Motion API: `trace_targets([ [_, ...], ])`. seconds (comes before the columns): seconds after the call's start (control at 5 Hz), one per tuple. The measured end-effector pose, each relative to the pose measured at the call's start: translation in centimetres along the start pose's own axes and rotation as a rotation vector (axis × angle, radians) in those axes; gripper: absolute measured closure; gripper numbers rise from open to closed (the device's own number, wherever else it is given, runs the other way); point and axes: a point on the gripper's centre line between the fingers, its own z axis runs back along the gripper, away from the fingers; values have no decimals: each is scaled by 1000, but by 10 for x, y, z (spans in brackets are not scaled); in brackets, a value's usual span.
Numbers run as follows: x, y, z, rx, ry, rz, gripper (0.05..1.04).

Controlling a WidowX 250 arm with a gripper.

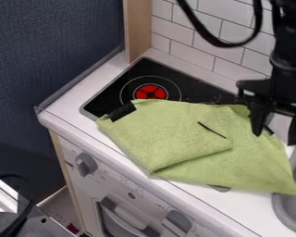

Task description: Move the cloth from the left to the right side of the burner

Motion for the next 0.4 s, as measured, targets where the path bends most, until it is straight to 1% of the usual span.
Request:
trace_targets([
  [0.2, -2, 2, 26, -1, -34, 102, 86],
  [0.4, 2, 12, 29, 16, -39, 102, 79],
])
